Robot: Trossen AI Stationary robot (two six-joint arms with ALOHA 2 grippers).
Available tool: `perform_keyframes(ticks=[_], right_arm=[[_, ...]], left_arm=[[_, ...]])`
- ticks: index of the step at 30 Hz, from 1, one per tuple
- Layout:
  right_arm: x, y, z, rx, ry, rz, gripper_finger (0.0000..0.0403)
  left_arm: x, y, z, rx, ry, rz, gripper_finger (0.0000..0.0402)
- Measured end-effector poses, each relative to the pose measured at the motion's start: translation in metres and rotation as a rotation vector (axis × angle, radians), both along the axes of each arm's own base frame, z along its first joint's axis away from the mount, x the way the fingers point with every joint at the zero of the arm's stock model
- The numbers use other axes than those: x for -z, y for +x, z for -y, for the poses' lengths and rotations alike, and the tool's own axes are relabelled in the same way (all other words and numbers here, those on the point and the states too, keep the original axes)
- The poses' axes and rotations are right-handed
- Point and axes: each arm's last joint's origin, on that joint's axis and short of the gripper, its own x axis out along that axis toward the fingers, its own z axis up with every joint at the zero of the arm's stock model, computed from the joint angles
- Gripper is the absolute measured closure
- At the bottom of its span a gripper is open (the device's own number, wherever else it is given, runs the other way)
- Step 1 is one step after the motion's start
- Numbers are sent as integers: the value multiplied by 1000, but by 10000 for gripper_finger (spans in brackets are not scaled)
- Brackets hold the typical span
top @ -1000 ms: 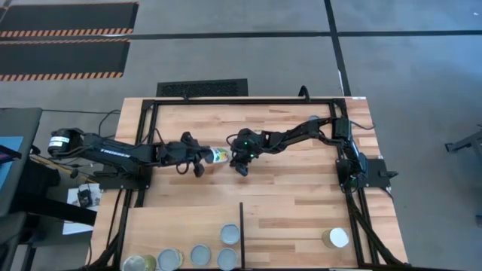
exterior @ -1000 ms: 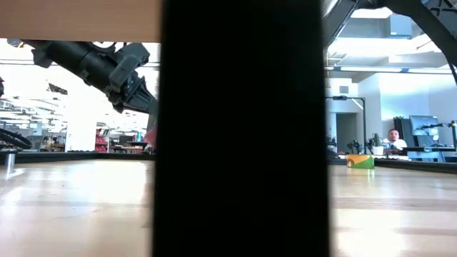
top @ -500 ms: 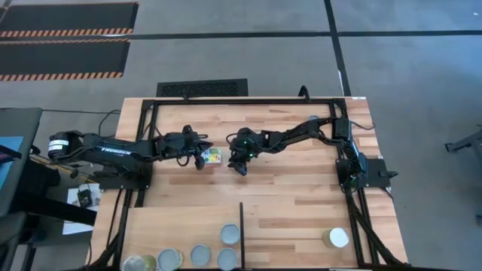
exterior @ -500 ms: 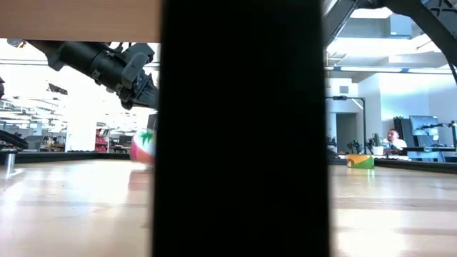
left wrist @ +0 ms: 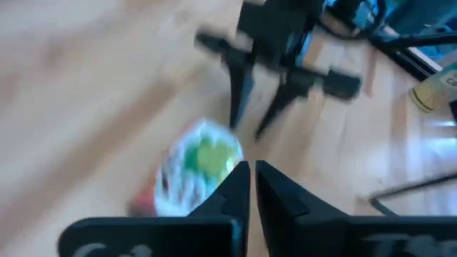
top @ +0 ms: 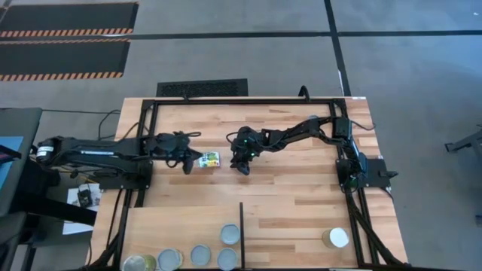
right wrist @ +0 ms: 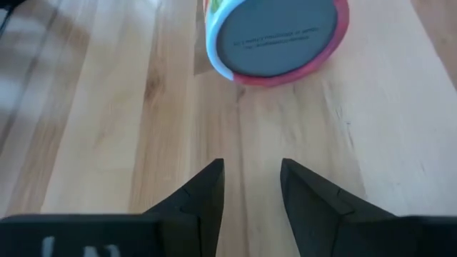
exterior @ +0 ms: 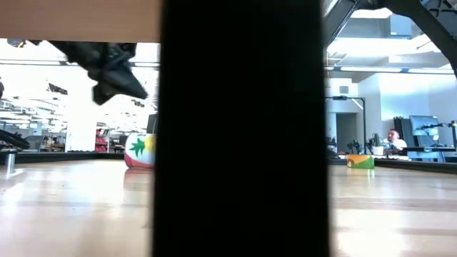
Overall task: Pick and place cans onto a shelf
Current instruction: Put the canned mixed fruit on the shelf
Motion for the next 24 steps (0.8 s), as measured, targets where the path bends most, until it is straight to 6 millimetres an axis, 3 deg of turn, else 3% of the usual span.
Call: perform_keyframes(ticks=[6,11,15,24], right_arm=[[-1,1,0,-13,-16,17,242],[-1,2,-3,-30,-32,31,242],[-2,2,-5,-38,-34,33,242],[-3,4,-7,-53,-50,52,242]], left_arm=[[15,-18,8,-153,-173,-182,328],[23,-10,8,-154,-203,-116,261],[33,-10,4,-211,-229,-188,223],[43,9,1,-188,-166,-174,213]])
